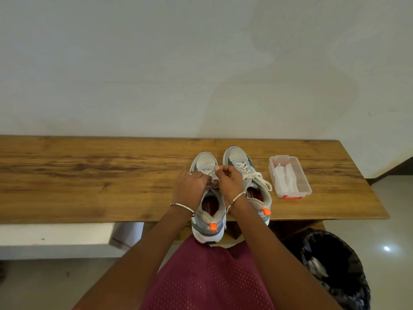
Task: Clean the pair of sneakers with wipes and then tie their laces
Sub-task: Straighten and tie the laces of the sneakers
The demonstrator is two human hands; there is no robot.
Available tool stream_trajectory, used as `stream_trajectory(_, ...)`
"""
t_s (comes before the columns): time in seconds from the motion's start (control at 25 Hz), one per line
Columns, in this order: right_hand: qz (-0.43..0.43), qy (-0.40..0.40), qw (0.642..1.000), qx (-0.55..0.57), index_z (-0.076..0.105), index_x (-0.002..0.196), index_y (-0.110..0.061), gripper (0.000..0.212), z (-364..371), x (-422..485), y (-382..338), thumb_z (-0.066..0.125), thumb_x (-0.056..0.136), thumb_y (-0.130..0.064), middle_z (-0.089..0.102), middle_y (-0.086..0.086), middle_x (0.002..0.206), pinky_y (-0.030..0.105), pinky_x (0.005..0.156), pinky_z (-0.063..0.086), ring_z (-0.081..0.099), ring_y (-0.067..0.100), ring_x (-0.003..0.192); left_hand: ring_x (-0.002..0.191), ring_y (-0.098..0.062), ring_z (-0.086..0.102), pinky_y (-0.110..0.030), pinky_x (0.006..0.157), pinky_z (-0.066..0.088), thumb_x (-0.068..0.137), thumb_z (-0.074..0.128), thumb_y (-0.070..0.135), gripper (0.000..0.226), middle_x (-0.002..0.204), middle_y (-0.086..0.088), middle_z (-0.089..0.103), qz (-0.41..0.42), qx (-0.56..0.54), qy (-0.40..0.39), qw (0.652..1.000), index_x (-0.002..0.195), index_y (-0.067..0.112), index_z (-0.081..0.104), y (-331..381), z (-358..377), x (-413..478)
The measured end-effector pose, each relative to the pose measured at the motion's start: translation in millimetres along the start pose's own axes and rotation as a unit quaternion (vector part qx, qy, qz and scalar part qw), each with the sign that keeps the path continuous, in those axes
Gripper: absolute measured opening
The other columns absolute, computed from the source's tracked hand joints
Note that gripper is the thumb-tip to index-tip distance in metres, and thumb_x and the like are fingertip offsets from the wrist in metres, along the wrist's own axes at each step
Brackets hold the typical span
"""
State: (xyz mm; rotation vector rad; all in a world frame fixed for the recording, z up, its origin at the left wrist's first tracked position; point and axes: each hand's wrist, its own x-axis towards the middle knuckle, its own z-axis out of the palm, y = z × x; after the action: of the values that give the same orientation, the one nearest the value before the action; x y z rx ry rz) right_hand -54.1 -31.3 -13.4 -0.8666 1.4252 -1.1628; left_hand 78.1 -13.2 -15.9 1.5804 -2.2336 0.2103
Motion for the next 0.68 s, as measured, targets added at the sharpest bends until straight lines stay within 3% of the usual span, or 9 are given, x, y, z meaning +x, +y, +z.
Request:
stream_trajectory(0.08,-0.02,-0.024,0.999,0.014,0.065,0.09,-0.005,0.007,-4.0,-6.4,-1.0,0.062,0.09,0.001,0.064,0.008,0.073,0.034,0.063,0.055,0.062,0.02,0.062,0.083,-0.021,0.068,-0.033,0.076,0.046,0.087,0.071,0.032,0.01,0.089,0.004,0.073,-0.052,0.02,-0.059,0.997,0.093,0.026,0.075,5.3,-10.3,7.7)
stream_trajectory(0.16,-0.06,-0.051,0.996,-0.044,0.069,0.082,-0.012,0.014,-8.6,-10.7,0.9,0.059,0.083,-0.002,0.069,0.005,0.078,0.038,0.07,0.057,0.066,0.021,0.073,0.086,-0.021,0.067,-0.033,0.073,0.046,0.092,0.068,0.031,0.013,0.093,0.001,0.074,-0.164,-0.124,-0.109,0.973,0.096,0.023,0.077,1.2,-19.3,16.9)
stream_trajectory(0.28,-0.133,-0.06,0.977,-0.157,0.071,0.078,-0.02,0.013,-17.8,-20.1,2.6,0.064,0.076,-0.029,0.07,-0.004,0.084,0.034,0.075,0.056,0.065,0.014,0.083,0.08,-0.018,0.066,-0.029,0.07,0.05,0.09,0.073,0.023,0.008,0.086,0.0,0.074,-0.309,-0.397,-0.174,0.847,0.089,0.017,0.078,-12.1,-27.6,21.7)
stream_trajectory(0.4,-0.187,-0.06,0.945,-0.263,0.07,0.078,-0.025,0.022,-22.5,-33.8,3.3,0.071,0.084,-0.047,0.065,-0.01,0.083,0.021,0.069,0.048,0.06,0.004,0.081,0.068,-0.008,0.056,-0.022,0.063,0.045,0.091,0.072,0.024,0.014,0.077,0.003,0.069,-0.349,-0.46,-0.245,0.779,0.097,0.013,0.078,-14.0,-39.6,20.1)
stream_trajectory(0.52,-0.248,-0.073,0.919,-0.297,0.068,0.078,-0.019,0.027,-20.5,-39.1,5.9,0.064,0.093,-0.042,0.061,-0.008,0.079,0.024,0.067,0.044,0.055,0.006,0.076,0.079,-0.015,0.057,-0.028,0.07,0.049,0.089,0.074,0.024,0.014,0.088,-0.005,0.073,-0.375,-0.495,-0.245,0.745,0.097,0.014,0.078,-15.8,-35.5,21.2)
stream_trajectory(0.68,-0.19,-0.079,0.952,-0.228,0.067,0.075,-0.013,0.028,-18.7,-33.7,2.1,0.056,0.099,-0.023,0.061,-0.002,0.078,0.028,0.072,0.045,0.056,0.011,0.077,0.079,-0.019,0.058,-0.029,0.07,0.051,0.082,0.081,0.021,0.017,0.098,-0.015,0.077,-0.401,-0.538,-0.219,0.709,0.096,0.011,0.08,-19.1,-31.8,18.9)
